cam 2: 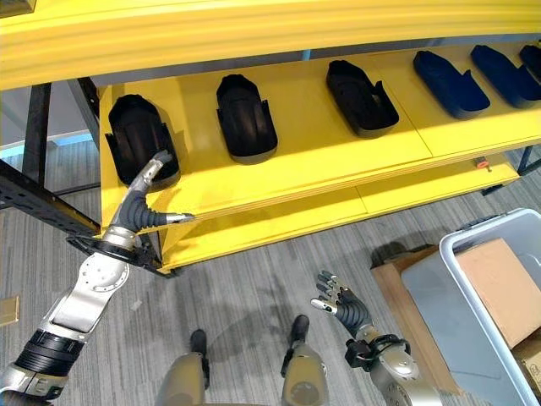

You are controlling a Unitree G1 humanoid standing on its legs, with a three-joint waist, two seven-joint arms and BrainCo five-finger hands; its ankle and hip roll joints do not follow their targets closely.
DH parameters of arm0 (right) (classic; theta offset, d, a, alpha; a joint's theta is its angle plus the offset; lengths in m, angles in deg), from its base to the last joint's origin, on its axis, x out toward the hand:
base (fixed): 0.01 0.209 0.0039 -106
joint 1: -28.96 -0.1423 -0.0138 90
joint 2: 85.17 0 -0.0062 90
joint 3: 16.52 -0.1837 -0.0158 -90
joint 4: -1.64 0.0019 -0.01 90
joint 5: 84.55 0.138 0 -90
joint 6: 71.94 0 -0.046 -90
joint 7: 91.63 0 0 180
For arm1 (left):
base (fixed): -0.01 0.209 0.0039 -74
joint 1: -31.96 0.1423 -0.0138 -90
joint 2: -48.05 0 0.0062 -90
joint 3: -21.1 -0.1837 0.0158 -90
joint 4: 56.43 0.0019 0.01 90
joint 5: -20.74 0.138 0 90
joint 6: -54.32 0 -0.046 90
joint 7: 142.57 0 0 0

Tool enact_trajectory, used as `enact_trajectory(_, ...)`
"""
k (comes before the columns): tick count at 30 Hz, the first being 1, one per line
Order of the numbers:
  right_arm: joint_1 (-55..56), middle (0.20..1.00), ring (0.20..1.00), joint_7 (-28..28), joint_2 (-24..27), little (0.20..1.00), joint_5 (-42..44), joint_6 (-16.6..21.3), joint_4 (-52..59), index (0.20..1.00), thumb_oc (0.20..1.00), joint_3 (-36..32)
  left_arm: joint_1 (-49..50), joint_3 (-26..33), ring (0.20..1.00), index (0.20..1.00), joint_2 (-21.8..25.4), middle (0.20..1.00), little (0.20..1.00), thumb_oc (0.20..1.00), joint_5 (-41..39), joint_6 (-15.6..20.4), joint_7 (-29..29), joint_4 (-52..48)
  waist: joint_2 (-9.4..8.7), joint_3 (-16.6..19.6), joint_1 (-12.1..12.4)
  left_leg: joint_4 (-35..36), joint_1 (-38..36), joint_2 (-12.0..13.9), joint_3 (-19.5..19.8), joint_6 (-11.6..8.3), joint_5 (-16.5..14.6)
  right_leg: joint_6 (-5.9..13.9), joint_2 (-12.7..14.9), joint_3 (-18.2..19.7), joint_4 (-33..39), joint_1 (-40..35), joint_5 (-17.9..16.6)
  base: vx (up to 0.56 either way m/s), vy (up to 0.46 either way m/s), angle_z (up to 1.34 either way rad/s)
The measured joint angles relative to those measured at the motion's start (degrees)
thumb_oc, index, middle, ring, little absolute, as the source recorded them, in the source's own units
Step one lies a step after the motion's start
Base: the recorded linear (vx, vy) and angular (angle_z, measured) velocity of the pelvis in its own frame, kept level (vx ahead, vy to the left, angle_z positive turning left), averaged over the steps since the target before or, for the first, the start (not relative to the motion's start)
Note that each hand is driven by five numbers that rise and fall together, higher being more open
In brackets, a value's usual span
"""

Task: Move parts from the plastic box to the shelf.

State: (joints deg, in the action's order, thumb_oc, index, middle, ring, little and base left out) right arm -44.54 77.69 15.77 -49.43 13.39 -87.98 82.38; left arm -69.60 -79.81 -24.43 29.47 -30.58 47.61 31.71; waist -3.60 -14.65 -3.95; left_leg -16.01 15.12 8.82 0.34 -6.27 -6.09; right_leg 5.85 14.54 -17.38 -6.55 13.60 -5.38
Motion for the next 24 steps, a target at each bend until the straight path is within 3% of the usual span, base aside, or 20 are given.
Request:
enact_trajectory(14,0.2,1.0,1.0,2.0,0.0,1.0,0.0,0.1,0.2,1.0,1.0,-0.4,6.2,-0.7,1.0,1.0,-0.6,1.0,1.0,1.0,6.2,-1.7,-0.4,4.7,-0.37,-0.2,0.3,-0.1,1.7,0.2,-0.1,-0.05,0.0,0.19,-0.3,0.5,-0.1,1.9,-0.3,0.0,0.0,0.0)
enact_trajectory(24,0.2,1.0,1.0,2.2,0.0,1.0,0.0,0.1,0.2,1.0,1.0,-1.6,6.2,3.1,1.0,1.0,-0.5,1.0,1.0,1.0,11.5,-3.4,0.5,7.4,-0.29,-2.4,0.3,-0.1,1.6,0.3,-0.4,0.02,0.0,0.28,-0.3,0.7,-0.2,2.1,0.1,0.0,0.0,0.0)
